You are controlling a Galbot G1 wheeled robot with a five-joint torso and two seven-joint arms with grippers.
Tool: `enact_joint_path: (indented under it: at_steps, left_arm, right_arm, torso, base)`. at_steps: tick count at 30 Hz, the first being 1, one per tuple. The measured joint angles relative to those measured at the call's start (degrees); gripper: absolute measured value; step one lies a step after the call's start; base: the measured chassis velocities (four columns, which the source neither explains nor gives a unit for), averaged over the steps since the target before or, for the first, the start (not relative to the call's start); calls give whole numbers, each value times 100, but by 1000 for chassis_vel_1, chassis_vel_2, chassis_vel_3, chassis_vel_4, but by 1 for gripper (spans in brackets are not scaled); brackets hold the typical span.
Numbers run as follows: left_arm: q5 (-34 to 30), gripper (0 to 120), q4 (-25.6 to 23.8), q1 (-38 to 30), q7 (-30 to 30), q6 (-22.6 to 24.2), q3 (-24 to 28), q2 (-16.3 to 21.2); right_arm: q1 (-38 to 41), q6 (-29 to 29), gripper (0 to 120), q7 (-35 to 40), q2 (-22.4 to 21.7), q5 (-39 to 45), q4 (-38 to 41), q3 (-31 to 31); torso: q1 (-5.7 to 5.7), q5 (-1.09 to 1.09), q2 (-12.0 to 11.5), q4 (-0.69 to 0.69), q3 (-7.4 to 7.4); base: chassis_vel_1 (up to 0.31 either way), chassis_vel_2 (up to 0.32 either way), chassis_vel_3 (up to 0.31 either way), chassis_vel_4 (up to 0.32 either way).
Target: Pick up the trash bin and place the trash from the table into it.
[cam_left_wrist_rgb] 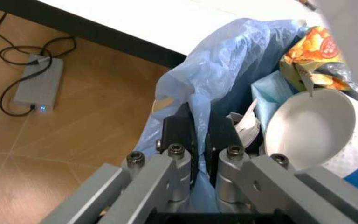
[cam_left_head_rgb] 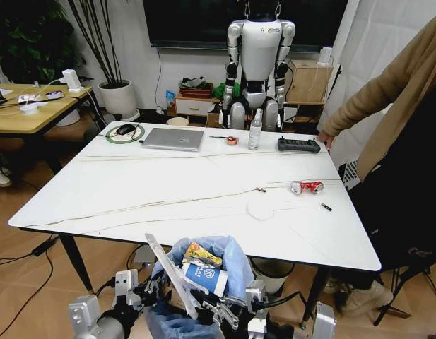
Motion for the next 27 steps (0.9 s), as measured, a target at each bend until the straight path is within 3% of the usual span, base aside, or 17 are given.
enact_joint_path:
  at_steps: [27]
  left_arm:
    - [128,0,-147,117,-2,7,16,-78]
  right_arm:
    - [-546,-46,0,79,-41,-567,66,30]
  torso:
    - [0,0,0,0,0]
  base:
    - [0,0,0,0]
